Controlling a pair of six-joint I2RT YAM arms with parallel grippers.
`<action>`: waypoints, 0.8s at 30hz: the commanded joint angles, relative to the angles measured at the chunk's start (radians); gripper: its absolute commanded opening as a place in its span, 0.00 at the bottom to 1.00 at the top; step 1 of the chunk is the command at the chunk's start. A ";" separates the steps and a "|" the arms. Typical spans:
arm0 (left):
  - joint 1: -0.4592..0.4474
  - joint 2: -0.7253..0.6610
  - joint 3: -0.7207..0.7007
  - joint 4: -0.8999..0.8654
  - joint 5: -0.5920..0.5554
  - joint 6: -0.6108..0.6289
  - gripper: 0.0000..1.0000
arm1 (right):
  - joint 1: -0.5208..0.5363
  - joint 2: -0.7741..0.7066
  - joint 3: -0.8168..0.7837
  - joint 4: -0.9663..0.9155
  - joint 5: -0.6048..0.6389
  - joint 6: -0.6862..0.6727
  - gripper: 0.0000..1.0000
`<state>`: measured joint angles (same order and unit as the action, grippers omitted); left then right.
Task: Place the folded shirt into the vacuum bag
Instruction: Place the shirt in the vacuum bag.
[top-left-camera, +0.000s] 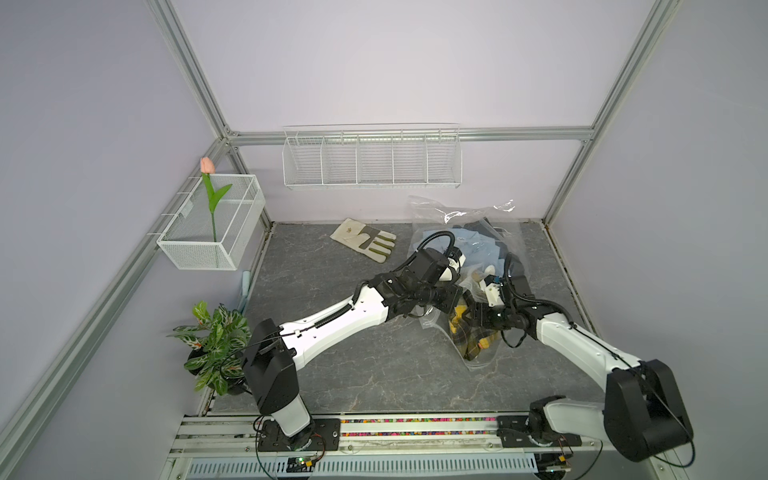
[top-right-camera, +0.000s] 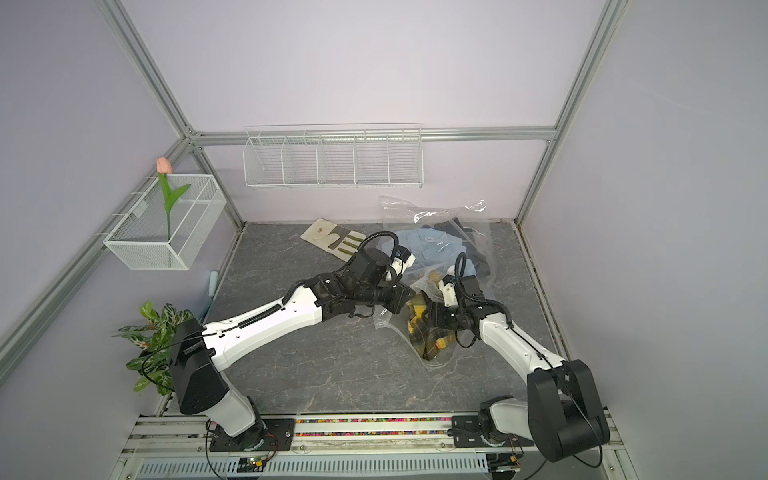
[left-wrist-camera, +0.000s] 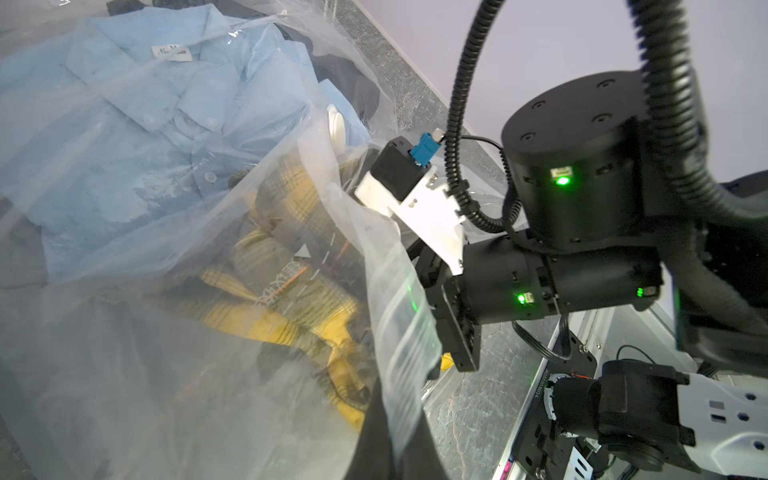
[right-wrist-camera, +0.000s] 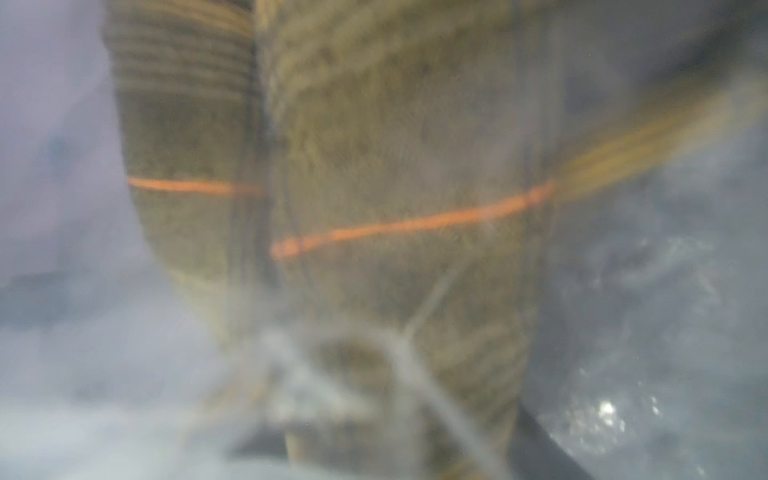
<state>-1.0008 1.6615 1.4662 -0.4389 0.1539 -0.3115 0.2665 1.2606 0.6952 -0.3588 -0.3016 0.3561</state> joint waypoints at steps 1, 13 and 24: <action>-0.001 0.000 0.002 0.011 -0.025 -0.007 0.00 | -0.025 -0.088 -0.027 -0.149 -0.019 0.046 0.73; 0.001 0.022 0.046 0.006 -0.036 -0.004 0.00 | 0.034 -0.286 0.042 -0.383 0.251 0.190 0.68; -0.001 0.085 0.128 0.076 0.055 -0.047 0.00 | 0.374 -0.246 0.052 -0.184 0.357 0.384 0.53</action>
<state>-1.0008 1.7229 1.5387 -0.4126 0.1658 -0.3332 0.6029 0.9882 0.7712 -0.6884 0.0433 0.6483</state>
